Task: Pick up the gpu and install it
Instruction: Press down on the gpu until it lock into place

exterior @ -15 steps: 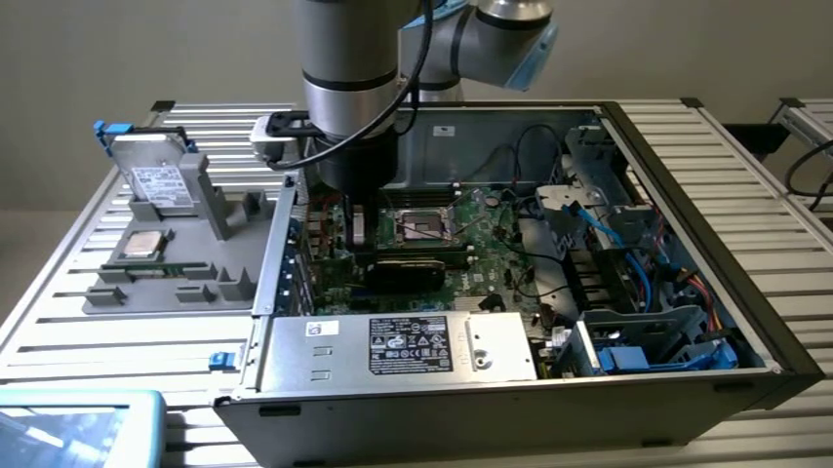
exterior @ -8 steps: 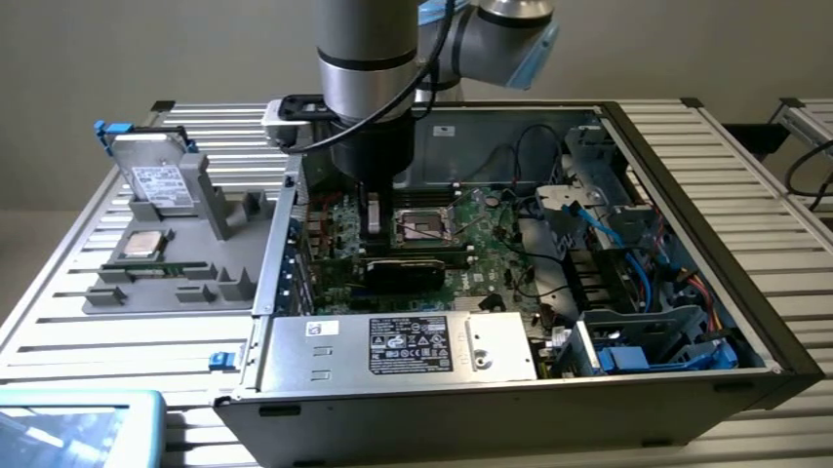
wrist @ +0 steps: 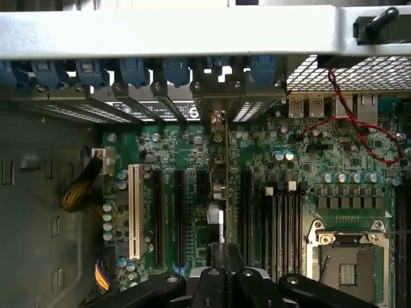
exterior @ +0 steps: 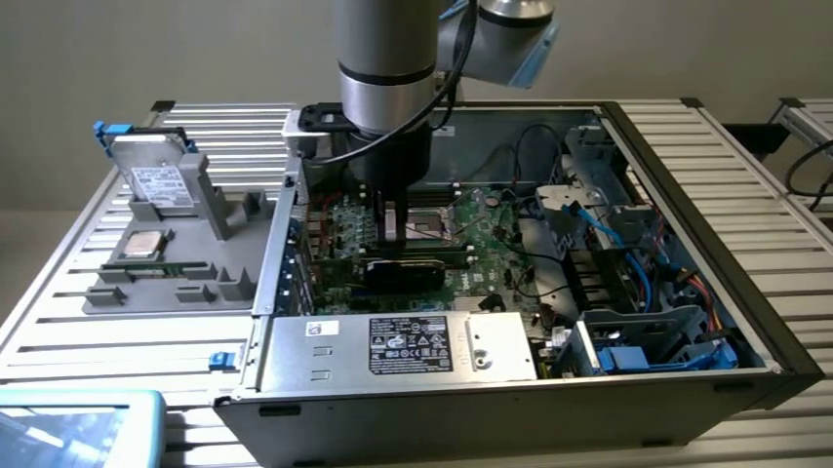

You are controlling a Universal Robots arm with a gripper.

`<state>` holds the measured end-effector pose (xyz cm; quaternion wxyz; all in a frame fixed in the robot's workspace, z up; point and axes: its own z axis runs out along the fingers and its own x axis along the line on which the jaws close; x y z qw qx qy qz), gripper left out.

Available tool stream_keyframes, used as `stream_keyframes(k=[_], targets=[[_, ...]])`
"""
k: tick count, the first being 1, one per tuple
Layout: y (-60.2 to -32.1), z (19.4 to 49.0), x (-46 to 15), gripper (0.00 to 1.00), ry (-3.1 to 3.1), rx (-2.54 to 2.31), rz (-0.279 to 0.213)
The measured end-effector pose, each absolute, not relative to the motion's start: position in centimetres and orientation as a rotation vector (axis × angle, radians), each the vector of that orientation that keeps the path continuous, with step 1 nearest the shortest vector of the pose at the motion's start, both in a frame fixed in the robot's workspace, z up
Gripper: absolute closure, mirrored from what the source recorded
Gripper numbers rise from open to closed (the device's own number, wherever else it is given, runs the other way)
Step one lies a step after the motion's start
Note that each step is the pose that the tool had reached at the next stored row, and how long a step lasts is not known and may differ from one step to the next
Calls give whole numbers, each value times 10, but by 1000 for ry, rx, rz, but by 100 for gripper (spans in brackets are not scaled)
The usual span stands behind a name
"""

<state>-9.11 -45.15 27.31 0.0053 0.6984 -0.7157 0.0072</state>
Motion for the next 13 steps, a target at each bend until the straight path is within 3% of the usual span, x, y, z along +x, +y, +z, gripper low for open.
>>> stream_keyframes(k=[9, 13], targets=[[-452, 264, -91, 88, -2243, 2189, -12], [-452, 275, -92, 88, -2238, 2182, -27]])
